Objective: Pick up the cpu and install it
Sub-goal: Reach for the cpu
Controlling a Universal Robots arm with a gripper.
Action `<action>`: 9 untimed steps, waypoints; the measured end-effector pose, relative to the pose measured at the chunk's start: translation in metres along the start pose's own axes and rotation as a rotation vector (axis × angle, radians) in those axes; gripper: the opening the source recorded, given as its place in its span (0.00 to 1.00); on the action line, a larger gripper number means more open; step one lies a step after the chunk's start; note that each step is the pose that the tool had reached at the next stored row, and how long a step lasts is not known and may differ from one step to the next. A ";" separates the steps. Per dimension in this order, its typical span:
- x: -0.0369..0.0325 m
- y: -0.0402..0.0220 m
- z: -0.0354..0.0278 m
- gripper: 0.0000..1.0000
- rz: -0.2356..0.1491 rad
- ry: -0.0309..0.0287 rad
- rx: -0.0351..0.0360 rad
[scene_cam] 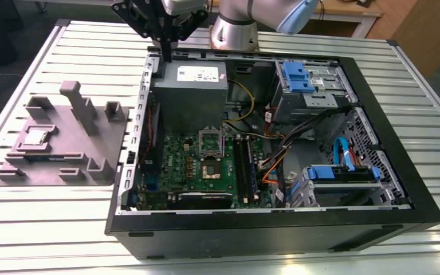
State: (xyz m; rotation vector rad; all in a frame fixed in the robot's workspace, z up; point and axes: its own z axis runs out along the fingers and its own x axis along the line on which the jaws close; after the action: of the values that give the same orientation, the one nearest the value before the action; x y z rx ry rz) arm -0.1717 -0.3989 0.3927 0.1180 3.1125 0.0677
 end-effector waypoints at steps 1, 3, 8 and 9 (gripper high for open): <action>0.0006 0.0000 0.0000 0.10 0.000 0.0000 0.0000; 0.0018 -0.0001 0.0000 0.10 0.000 0.0000 0.0000; 0.0047 -0.0004 0.0001 0.10 0.000 0.0000 0.0001; 0.0052 -0.0004 0.0001 0.10 0.000 0.0000 0.0000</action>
State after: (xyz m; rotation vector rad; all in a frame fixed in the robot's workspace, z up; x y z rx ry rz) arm -0.1769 -0.3989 0.3924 0.1180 3.1125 0.0677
